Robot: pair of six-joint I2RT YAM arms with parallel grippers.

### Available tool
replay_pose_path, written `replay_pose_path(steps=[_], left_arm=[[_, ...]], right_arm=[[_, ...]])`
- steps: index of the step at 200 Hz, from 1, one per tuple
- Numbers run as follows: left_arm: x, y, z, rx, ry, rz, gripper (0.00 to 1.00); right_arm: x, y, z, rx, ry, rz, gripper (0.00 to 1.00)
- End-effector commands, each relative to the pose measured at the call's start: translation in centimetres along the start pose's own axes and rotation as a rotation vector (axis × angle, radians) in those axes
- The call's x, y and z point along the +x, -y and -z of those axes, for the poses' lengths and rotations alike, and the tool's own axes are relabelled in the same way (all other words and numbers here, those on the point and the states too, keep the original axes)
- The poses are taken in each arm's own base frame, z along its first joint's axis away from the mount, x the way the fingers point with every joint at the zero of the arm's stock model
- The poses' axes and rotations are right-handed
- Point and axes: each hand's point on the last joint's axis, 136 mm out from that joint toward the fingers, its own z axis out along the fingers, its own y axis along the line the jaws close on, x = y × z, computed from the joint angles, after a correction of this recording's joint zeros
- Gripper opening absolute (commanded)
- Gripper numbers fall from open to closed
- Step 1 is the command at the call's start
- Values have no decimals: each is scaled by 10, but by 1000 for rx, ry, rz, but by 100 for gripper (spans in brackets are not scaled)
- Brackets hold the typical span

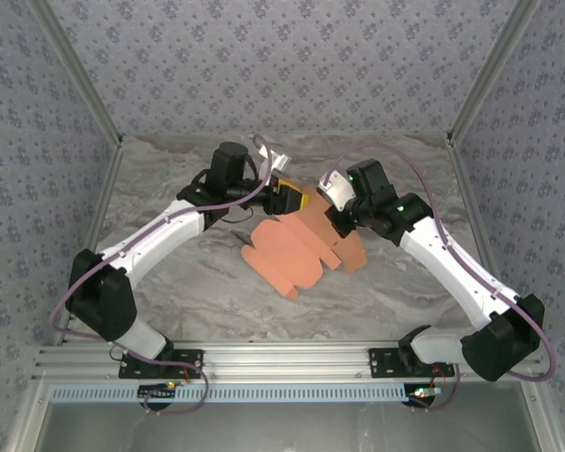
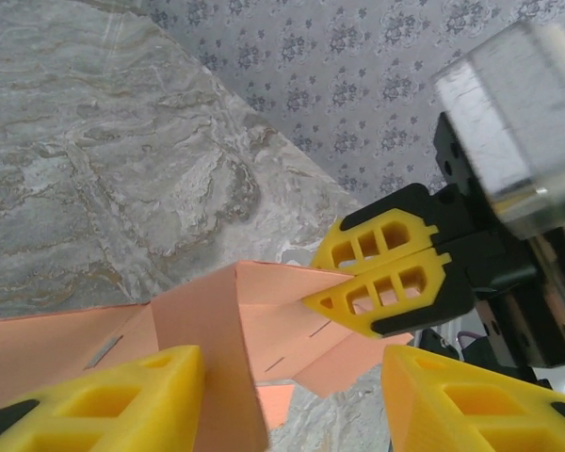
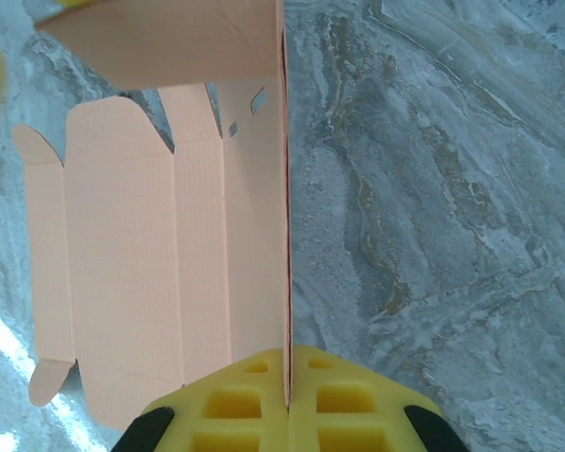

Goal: Fold the paper box

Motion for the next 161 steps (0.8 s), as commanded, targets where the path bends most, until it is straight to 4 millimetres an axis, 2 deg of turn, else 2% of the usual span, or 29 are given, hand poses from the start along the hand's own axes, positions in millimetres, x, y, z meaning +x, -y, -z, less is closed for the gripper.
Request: replay_pose_path(steps=[1, 42, 72, 112, 161], left_arm=[[-7, 9, -10, 48, 9, -41, 53], [-6, 13, -19, 81, 10, -30, 54], [-6, 15, -13, 75, 22, -43, 56], [2, 9, 10, 4, 25, -62, 59], [37, -23, 50, -158, 54, -52, 61]], right_arm=[[-22, -6, 6, -46, 79, -33, 0], [-25, -11, 4, -75, 101, -35, 0], [-22, -7, 2, -65, 94, -42, 0], [-13, 2, 7, -35, 75, -43, 0], [-10, 5, 21, -29, 59, -34, 0]])
